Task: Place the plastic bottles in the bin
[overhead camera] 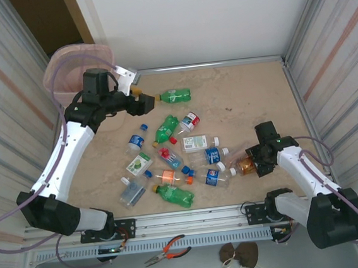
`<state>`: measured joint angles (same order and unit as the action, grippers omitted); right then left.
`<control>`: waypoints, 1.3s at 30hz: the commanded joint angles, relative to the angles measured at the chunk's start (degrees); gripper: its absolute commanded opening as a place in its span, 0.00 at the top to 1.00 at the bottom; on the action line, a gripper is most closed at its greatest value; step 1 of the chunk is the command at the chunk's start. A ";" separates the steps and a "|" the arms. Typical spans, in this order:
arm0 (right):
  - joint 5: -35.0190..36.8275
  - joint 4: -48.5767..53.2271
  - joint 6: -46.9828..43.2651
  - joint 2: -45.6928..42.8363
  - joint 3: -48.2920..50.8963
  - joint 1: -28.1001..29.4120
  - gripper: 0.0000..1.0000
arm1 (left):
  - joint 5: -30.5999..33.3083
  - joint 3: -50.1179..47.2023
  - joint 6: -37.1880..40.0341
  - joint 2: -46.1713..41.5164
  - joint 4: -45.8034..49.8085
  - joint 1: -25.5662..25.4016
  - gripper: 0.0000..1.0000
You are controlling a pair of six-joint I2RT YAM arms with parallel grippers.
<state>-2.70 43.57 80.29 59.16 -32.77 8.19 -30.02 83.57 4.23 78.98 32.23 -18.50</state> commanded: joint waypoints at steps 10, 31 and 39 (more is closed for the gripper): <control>-0.71 -2.88 -3.23 3.89 3.83 -1.50 0.28 | -0.61 2.28 -0.32 0.47 -1.51 -0.99 0.25; 12.82 8.77 -18.68 -9.03 -8.13 -3.00 0.41 | -3.75 0.51 -2.08 -0.67 -6.23 -1.19 0.25; 5.38 -5.55 -39.70 -16.55 -13.07 -3.00 0.47 | -11.35 -3.19 -4.15 -2.54 -15.77 -1.25 0.25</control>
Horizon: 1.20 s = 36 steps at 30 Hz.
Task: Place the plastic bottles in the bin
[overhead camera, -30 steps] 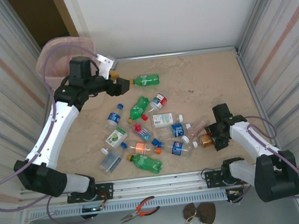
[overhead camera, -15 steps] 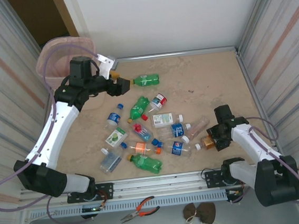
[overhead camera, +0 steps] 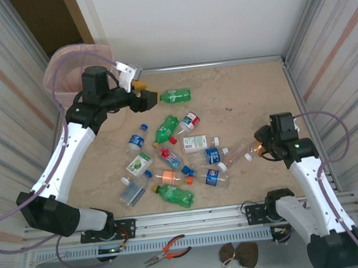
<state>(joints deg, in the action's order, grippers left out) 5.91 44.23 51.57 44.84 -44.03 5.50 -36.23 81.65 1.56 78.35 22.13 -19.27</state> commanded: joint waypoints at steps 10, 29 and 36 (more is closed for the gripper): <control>-28.49 -26.15 -25.53 -1.05 -7.01 -0.24 0.46 | -14.30 -6.79 -3.14 -3.73 -20.73 -2.23 0.25; -50.21 -43.35 -46.32 13.61 -24.96 14.01 0.42 | -18.75 -2.47 -5.08 1.19 -28.31 -12.60 0.18; -52.14 -45.97 -47.21 18.81 -31.18 20.43 0.43 | -21.41 -1.74 -3.39 0.88 -28.94 -15.70 0.12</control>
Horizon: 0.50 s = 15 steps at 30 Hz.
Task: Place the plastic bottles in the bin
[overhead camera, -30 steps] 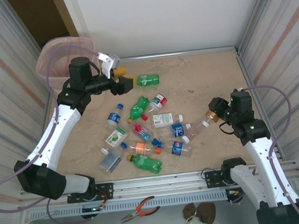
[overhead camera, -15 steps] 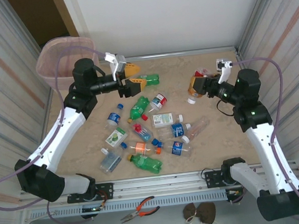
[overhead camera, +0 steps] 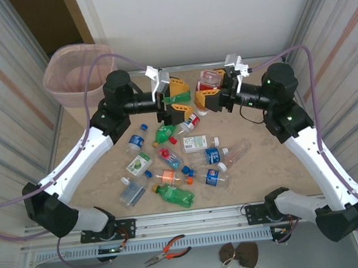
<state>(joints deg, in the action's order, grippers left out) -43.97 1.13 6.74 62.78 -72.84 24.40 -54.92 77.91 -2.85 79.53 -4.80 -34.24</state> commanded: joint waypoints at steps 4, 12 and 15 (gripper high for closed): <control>-3.08 -3.30 -2.89 2.42 -4.23 3.48 0.43 | -4.57 2.65 0.73 -0.27 -2.23 -1.58 0.12; -5.91 -3.76 -2.99 3.40 -5.56 6.07 0.43 | -4.87 5.13 1.27 0.21 0.31 -3.20 0.22; -6.13 -3.66 -3.29 3.35 -5.63 6.70 0.43 | -5.00 5.69 1.40 0.28 1.19 -3.29 0.29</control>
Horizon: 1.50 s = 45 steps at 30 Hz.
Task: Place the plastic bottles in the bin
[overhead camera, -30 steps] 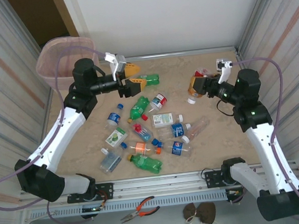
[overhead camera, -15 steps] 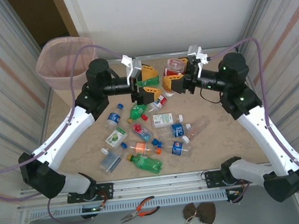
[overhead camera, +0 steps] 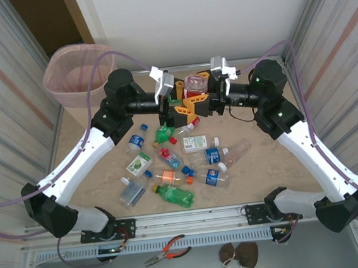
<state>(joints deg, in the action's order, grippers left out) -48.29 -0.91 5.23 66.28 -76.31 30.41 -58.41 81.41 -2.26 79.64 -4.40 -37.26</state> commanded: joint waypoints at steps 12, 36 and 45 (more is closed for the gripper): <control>-1.13 -0.44 -3.29 -1.29 -2.01 1.71 0.39 | -2.48 3.55 3.26 0.00 4.24 -0.28 0.44; 19.55 11.72 -8.25 -13.04 2.95 2.35 0.09 | 19.31 11.04 0.72 -3.41 21.98 22.91 0.44; 19.64 10.54 -7.15 -12.76 4.19 2.37 0.10 | 31.45 16.55 -16.86 3.50 21.19 38.80 0.43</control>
<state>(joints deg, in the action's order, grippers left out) -29.52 10.24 -2.02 54.00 -72.14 32.62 -32.60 95.83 -12.27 80.99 16.49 0.23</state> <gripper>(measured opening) 0.905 0.576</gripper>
